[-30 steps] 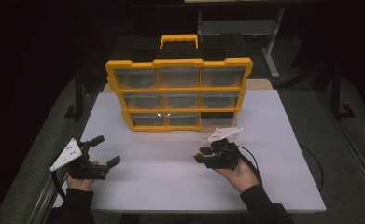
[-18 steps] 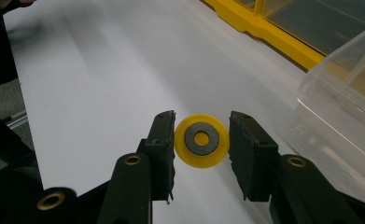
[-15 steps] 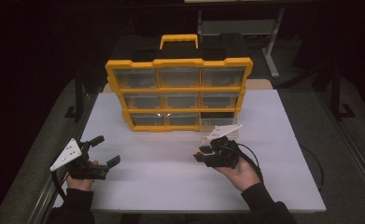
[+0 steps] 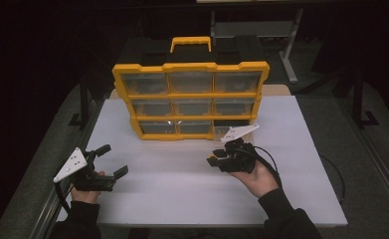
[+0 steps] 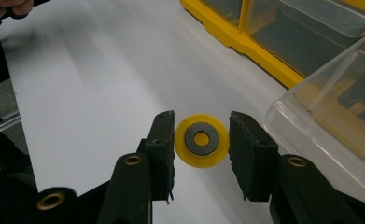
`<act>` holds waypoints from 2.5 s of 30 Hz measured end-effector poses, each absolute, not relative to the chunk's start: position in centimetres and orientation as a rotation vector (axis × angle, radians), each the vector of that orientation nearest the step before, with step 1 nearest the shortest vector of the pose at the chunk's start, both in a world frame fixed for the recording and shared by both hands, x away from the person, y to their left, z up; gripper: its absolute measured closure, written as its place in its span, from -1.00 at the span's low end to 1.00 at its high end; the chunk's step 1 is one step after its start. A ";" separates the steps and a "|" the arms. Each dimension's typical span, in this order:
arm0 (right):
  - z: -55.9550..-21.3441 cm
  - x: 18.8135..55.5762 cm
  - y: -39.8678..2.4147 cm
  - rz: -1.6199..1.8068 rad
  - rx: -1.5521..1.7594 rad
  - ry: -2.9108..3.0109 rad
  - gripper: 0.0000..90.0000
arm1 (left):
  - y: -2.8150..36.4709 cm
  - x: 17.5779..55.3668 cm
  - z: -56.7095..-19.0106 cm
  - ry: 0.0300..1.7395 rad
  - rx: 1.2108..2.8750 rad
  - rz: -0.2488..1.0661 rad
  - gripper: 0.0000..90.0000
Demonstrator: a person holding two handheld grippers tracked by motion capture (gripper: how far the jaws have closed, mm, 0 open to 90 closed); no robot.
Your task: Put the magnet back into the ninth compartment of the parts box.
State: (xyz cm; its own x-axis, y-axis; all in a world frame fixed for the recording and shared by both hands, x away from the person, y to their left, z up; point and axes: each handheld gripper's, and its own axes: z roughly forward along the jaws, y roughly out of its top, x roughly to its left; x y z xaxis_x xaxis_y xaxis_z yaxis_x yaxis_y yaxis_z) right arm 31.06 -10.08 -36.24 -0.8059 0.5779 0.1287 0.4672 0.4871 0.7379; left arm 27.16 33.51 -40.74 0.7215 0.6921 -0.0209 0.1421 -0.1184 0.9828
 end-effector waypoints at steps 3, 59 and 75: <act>-36.0 31.3 -10.2 1.216 0.919 2.582 0.35 | 33.5 27.2 -40.7 0.681 1.652 0.537 -1.00; -33.1 36.3 -14.0 1.185 1.104 2.456 0.34 | 33.3 27.4 -40.9 0.670 1.668 0.518 -1.00; -33.2 36.9 -15.0 1.224 1.170 2.401 -0.06 | 33.5 27.5 -40.9 0.685 1.657 0.519 -1.00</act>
